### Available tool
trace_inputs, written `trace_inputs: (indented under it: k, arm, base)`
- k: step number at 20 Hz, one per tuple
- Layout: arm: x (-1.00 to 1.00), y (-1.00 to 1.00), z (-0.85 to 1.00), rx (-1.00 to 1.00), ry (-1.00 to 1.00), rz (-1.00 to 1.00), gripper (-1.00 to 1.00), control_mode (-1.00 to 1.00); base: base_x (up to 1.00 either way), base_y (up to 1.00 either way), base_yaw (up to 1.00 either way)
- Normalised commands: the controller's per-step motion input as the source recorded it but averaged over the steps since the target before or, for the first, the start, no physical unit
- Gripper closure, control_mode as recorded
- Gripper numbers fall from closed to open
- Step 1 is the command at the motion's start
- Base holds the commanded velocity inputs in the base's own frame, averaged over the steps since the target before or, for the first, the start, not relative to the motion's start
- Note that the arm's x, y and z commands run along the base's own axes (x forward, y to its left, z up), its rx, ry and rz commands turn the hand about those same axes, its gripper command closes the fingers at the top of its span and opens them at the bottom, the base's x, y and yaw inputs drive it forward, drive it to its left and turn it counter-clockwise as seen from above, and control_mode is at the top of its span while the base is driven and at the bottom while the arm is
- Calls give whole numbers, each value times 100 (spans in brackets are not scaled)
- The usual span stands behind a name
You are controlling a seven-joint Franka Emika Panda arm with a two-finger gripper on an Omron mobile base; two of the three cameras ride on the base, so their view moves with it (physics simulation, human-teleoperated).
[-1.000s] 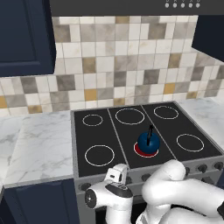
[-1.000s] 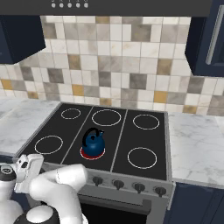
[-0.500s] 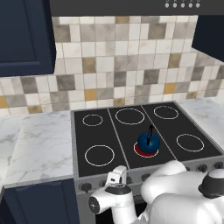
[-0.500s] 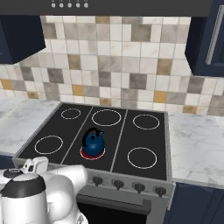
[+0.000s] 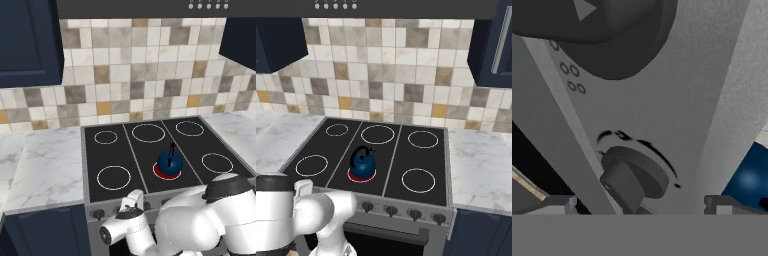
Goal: Lower the heat of the kettle.
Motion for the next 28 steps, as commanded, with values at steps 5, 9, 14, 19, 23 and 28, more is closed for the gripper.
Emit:
trace_inputs:
  k: [5, 9, 14, 19, 23, 28]
  arm:
    - [7, 2, -18, -6, 0, -1, -100, -100]
    - [0, 0, -10, -3, 0, 0, -100, -100]
    - [0, 0, -9, -1, 0, 0, -100, -100]
    - [6, 0, -15, 0, -2, 0, -100, -100]
    - [17, -3, -20, -2, -1, 0, -100, -100]
    - [14, -7, -8, -3, 0, 0, -100, -100]
  base:
    - [0, 0, 0]
    - [0, 0, 0]
    - [0, 0, 0]
    - [0, 0, 0]
    - [0, 0, 0]
    - [0, 0, 0]
